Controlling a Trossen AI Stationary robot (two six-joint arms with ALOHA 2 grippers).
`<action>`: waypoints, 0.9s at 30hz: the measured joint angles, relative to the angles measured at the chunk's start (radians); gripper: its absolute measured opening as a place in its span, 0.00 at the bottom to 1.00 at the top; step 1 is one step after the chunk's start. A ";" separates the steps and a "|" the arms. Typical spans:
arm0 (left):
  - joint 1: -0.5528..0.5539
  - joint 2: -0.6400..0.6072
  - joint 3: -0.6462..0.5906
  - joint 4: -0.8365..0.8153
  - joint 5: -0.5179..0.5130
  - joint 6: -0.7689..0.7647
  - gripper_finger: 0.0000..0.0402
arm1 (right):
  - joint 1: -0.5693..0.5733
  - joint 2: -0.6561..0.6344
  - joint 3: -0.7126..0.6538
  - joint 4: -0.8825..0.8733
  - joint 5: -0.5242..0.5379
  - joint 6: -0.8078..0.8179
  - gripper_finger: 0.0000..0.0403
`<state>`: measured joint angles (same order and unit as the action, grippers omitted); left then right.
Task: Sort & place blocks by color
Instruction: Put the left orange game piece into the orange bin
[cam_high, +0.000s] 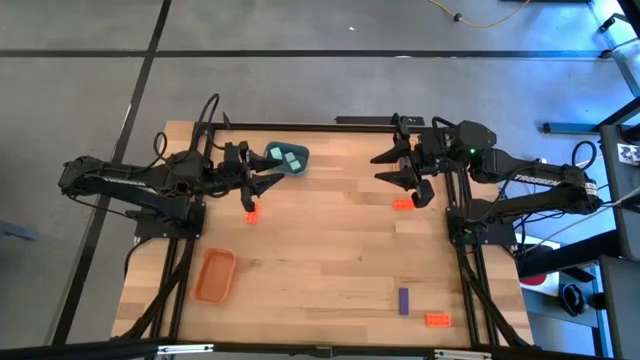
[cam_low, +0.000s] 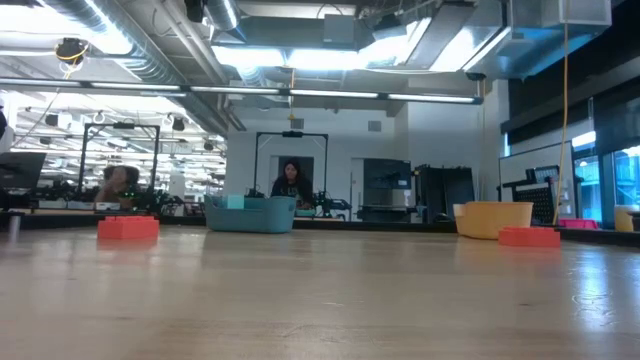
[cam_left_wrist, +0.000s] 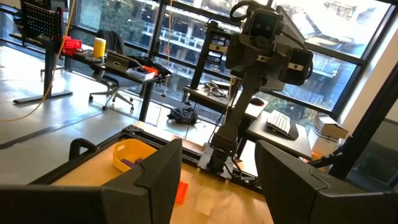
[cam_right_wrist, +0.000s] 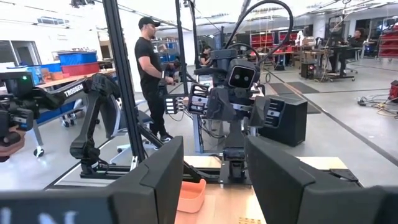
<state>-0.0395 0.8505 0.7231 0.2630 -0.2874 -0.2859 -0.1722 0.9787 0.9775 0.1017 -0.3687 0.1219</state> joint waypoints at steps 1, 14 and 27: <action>0.000 0.000 0.000 0.000 0.000 0.000 0.48 | 0.000 0.000 0.000 0.000 0.000 0.000 0.43; 0.000 0.000 0.000 0.000 -0.021 0.005 0.48 | 0.000 0.000 0.000 0.000 0.000 -0.030 0.43; 0.000 0.000 0.000 0.000 -0.020 0.005 0.48 | 0.000 0.000 0.000 0.000 0.000 -0.029 0.43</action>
<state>-0.0397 0.8505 0.7227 0.2630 -0.3075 -0.2806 -0.1722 0.9787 0.9771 0.1014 -0.3687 0.0925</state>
